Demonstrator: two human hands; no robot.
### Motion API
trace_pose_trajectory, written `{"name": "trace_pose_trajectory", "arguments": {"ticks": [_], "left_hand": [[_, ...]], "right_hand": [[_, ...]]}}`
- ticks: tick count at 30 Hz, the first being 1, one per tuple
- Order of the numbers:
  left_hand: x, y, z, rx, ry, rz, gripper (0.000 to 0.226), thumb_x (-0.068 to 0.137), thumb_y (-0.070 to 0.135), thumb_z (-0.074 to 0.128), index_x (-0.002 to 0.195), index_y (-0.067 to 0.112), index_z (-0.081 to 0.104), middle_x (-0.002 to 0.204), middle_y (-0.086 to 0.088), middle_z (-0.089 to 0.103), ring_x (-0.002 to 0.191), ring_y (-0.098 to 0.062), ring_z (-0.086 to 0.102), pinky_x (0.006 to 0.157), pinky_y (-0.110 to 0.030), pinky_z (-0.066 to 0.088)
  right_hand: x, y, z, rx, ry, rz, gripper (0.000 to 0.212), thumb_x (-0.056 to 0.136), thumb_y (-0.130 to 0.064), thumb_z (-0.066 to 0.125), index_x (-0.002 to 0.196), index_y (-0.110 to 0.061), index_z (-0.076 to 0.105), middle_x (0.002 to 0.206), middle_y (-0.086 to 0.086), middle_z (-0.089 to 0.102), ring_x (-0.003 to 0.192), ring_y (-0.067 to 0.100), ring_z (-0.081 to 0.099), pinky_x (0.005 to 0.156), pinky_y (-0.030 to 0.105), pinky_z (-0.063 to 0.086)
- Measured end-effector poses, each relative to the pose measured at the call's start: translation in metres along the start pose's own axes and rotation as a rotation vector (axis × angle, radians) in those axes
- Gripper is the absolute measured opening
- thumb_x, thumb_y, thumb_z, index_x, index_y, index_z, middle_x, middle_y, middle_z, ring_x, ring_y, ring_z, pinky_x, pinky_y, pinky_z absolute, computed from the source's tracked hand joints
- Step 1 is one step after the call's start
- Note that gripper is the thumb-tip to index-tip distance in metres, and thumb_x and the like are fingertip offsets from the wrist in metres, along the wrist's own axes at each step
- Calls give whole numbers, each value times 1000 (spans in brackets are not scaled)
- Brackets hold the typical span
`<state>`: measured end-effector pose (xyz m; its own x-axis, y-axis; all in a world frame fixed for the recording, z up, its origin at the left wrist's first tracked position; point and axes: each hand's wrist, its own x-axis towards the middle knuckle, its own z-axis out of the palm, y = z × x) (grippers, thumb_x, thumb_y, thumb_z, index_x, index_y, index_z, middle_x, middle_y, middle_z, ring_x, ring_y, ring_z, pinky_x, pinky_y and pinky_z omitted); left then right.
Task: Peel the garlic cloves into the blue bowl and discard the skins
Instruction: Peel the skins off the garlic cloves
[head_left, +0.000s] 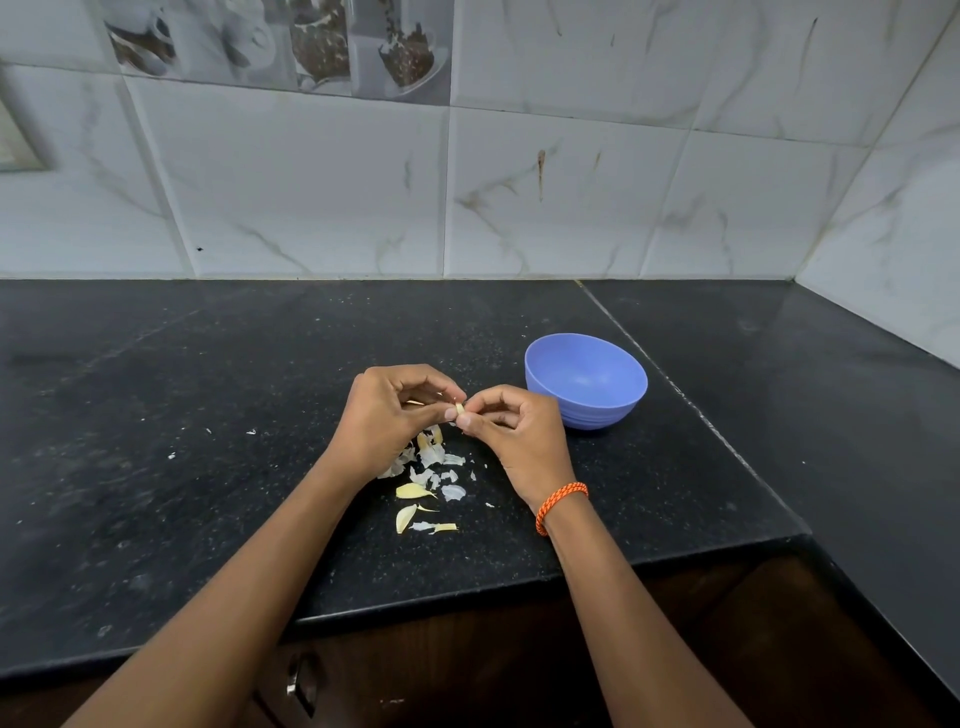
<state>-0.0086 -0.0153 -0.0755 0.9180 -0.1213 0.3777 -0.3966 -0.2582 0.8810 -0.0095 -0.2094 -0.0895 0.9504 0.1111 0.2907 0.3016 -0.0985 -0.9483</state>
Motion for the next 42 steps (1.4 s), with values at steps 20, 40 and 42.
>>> {"name": "trace_pose_trajectory", "arguments": {"ticks": [20, 40, 42], "left_hand": [[2, -3, 4, -108, 26, 1, 16, 89, 0, 83, 103, 7, 83, 99, -7, 82, 94, -24, 80, 84, -27, 64], [1, -1, 5, -246, 81, -111, 31, 92, 9, 84, 114, 3, 63, 86, -22, 80, 77, -42, 78, 74, -41, 68], [0, -2, 6, -219, 57, -89, 17, 95, 8, 80, 110, 3, 73, 85, -20, 80, 77, -37, 79, 72, -36, 67]], "right_hand": [[4, 12, 12, -358, -28, -155, 14, 103, -20, 64, 93, -28, 57, 105, -10, 62, 95, 17, 65, 79, 50, 61], [0, -1, 3, -40, -47, -71, 21, 100, -10, 73, 121, -10, 77, 100, 7, 79, 86, 21, 77, 79, 30, 63], [-1, -3, 3, 3, -47, -44, 12, 97, -9, 76, 109, -6, 76, 91, 11, 79, 83, 24, 78, 77, 35, 65]]}}
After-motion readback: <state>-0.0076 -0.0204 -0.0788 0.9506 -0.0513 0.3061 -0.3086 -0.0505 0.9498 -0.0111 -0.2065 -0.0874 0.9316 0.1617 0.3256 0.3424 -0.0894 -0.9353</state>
